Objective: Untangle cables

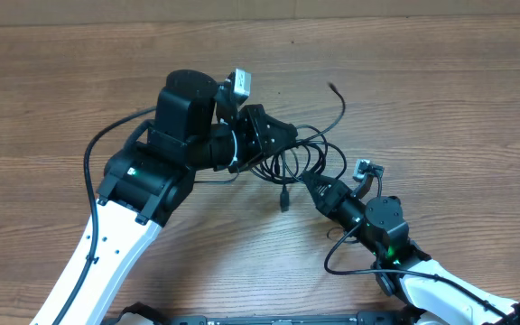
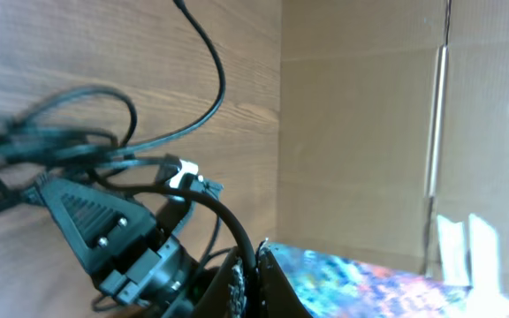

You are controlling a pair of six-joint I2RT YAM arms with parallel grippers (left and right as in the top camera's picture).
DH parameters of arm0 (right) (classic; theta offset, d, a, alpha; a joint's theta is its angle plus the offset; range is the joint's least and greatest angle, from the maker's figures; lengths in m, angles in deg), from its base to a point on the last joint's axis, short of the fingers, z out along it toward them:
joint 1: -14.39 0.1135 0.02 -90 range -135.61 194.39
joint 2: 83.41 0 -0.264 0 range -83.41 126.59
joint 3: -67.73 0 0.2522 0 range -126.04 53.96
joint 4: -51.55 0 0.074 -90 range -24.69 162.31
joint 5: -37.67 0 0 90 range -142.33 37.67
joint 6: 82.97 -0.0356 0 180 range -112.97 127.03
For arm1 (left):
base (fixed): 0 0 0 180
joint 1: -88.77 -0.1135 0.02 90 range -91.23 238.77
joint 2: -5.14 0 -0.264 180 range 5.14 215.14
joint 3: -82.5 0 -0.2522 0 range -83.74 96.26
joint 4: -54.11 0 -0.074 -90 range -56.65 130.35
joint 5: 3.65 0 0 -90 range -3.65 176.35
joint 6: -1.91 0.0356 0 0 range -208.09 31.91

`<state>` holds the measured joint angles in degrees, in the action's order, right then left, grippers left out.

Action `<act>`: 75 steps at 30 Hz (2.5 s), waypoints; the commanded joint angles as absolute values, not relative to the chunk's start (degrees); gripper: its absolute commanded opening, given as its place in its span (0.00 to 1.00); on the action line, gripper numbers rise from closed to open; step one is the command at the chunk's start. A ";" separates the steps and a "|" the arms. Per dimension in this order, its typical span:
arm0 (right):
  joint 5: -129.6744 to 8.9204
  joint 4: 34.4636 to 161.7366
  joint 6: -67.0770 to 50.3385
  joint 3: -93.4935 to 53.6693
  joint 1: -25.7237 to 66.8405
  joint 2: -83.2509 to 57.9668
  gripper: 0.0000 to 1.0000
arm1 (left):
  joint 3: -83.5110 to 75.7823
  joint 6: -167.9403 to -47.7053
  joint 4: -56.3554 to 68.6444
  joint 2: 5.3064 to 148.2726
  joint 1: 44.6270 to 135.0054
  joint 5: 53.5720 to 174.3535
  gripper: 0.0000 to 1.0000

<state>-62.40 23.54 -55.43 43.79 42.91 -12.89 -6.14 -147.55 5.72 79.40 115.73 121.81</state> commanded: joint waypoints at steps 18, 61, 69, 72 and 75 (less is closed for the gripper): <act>-83.32 29.35 -45.46 43.48 41.64 -12.67 0.04 | -5.29 -117.84 -9.30 78.99 99.36 92.35 0.25; -77.48 23.34 -62.64 43.48 41.64 -12.67 0.04 | -5.72 -111.86 -7.44 109.26 115.07 107.95 0.29; -78.92 22.95 -63.67 43.48 41.64 -12.67 0.04 | -5.72 -112.12 -5.10 111.44 116.14 106.92 0.13; -78.88 22.92 -63.71 43.48 41.64 -12.67 0.04 | -5.72 -112.10 -4.99 111.64 116.36 106.90 0.29; -77.90 22.92 -63.71 43.48 41.64 -12.67 0.04 | -5.74 -112.05 -4.86 111.68 117.19 106.90 0.40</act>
<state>-78.00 23.78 -63.47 43.77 41.84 -12.59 -6.14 -112.73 -5.01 110.83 115.97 106.33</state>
